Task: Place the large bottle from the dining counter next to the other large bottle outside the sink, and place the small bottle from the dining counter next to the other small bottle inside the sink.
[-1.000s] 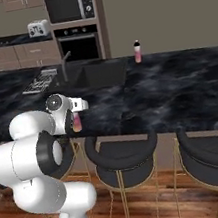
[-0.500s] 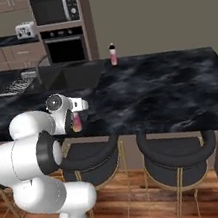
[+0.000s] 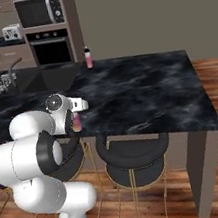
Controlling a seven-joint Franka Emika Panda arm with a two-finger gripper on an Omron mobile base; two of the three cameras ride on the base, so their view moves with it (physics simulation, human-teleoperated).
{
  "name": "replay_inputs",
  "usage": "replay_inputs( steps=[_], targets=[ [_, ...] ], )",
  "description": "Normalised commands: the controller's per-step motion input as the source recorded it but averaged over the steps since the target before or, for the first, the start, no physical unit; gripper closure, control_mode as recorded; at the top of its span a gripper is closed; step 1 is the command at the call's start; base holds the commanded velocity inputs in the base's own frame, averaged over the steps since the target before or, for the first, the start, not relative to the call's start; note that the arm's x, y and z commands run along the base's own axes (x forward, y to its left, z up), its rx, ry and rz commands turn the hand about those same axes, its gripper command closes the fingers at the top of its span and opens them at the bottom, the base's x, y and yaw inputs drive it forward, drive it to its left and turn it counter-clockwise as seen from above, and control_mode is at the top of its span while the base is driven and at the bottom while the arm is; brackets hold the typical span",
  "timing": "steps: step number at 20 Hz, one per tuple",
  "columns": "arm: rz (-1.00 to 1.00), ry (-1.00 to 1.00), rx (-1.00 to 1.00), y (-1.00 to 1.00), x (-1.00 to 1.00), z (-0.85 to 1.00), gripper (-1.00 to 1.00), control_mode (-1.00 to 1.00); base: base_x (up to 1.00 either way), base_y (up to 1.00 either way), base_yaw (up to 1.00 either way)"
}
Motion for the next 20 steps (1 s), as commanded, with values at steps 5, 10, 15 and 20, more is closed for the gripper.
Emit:
replay_inputs(
  steps=[5, 10, 15, 20],
  targets=[
    [0.00, 0.00, 0.00, 0.00, 0.00, 0.00, 1.00, 1.00, -0.02, -0.79, 0.00],
    [0.00, 0.00, 0.00, 0.00, 0.00, 0.00, 1.00, 1.00, -0.01, -0.80, 0.00],
    [0.00, 0.00, 0.00, 0.00, 0.00, 0.00, 1.00, 1.00, 0.00, -0.83, 0.00],
    [0.00, 0.00, 0.00, 0.00, 0.00, 0.00, 1.00, 1.00, 0.00, -0.86, 0.00]
  ],
)
